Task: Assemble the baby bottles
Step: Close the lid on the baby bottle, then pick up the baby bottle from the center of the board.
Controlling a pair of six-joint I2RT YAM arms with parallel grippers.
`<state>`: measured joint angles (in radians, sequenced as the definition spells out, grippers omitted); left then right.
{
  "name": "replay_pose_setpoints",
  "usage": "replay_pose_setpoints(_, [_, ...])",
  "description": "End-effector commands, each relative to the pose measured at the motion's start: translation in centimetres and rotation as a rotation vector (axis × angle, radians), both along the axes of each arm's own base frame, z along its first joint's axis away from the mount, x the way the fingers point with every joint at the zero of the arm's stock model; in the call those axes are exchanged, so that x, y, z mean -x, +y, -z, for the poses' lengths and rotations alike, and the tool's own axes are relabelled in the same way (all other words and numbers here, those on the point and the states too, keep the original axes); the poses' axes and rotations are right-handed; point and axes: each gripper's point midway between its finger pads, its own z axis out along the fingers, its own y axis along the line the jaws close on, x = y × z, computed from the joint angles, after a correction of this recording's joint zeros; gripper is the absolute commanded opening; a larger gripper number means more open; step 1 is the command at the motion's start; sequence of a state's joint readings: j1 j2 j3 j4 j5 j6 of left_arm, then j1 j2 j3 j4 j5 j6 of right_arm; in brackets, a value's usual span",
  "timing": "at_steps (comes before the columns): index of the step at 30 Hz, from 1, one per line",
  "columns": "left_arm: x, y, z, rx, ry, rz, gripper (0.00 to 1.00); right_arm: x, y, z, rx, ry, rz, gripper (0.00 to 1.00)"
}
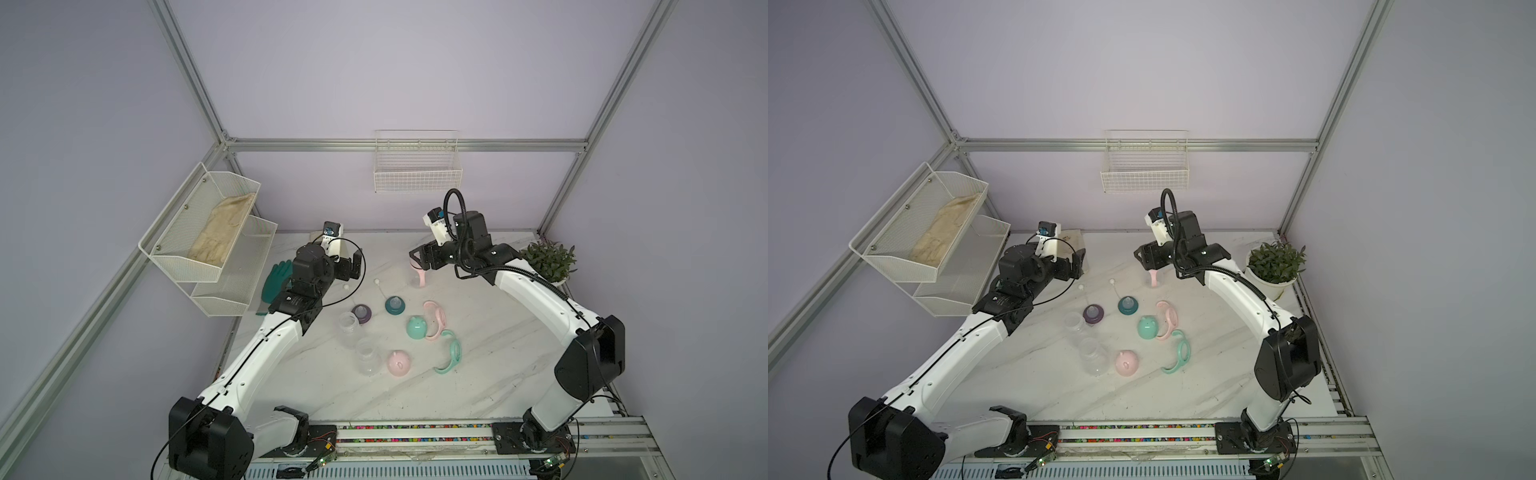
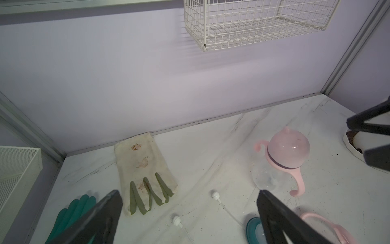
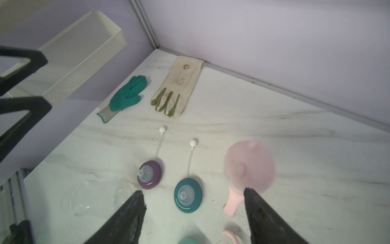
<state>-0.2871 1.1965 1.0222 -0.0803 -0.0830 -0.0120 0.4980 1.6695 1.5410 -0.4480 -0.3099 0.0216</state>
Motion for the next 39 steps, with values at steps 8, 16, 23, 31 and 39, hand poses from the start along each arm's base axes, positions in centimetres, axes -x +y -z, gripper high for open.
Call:
replay_pose_setpoints(8, [1.7, 3.8, 1.0, 0.018, 0.023, -0.116, 1.0, 14.4, 9.2, 2.7, 0.037, 0.066, -0.448, 0.81])
replay_pose_setpoints(16, [1.5, 4.9, 2.3, 0.026, 0.05, -0.158, 1.0, 20.0, 12.7, 5.6, 0.065, 0.086, -0.511, 0.83])
replay_pose_setpoints(23, [1.8, 5.9, 2.8, 0.032, 0.059, -0.188, 1.0, 20.4, 13.9, 8.2, 0.096, 0.052, -0.438, 0.88])
replay_pose_setpoints(31, [1.8, 5.7, 2.8, 0.035, 0.058, -0.178, 1.0, 19.4, 14.9, 10.8, 0.142, 0.031, -0.386, 0.9])
replay_pose_setpoints(39, [1.8, 5.9, 2.9, 0.022, 0.06, -0.189, 1.0, 20.2, 15.9, 13.8, 0.199, 0.07, -0.402, 0.9])
